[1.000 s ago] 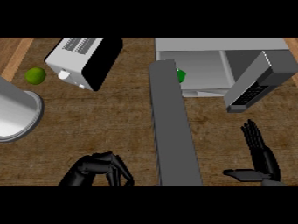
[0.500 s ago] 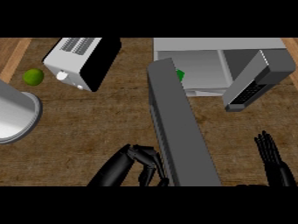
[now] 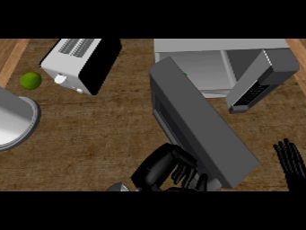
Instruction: Pick up the milk, place it into the microwave and close the microwave
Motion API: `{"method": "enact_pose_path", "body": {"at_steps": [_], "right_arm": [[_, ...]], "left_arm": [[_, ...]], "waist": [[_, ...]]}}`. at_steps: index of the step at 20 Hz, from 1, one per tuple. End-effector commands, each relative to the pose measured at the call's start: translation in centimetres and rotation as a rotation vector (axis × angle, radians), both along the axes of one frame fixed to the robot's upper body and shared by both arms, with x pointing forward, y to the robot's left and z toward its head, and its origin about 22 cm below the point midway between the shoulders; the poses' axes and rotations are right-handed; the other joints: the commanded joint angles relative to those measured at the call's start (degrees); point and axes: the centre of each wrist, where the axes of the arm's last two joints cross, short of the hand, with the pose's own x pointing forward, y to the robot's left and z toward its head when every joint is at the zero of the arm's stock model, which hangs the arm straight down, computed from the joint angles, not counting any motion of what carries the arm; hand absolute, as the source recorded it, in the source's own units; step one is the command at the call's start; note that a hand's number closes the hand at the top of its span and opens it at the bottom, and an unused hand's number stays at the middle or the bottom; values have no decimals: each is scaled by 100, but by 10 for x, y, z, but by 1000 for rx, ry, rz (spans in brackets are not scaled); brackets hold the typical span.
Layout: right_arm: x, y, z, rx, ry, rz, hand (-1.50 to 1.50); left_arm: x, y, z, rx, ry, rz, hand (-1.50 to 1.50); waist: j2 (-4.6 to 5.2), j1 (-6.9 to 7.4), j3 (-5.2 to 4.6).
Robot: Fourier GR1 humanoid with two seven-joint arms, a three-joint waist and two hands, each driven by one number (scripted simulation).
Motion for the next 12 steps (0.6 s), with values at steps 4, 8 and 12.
{"method": "enact_pose_path", "body": {"at_steps": [4, 8, 12], "right_arm": [[6, 16, 19, 149, -147, 195, -150], [18, 14, 47, 146, -191, 261, -150], [34, 25, 64, 158, -232, 275, -150]], "left_arm": [[-2, -31, -24, 93, 93, -11, 150], [14, -36, -27, 131, 106, 37, 150], [26, -38, -24, 41, 113, 118, 150]], "waist": [[42, -274, -2], [60, -458, -8], [113, -606, -14]]}}
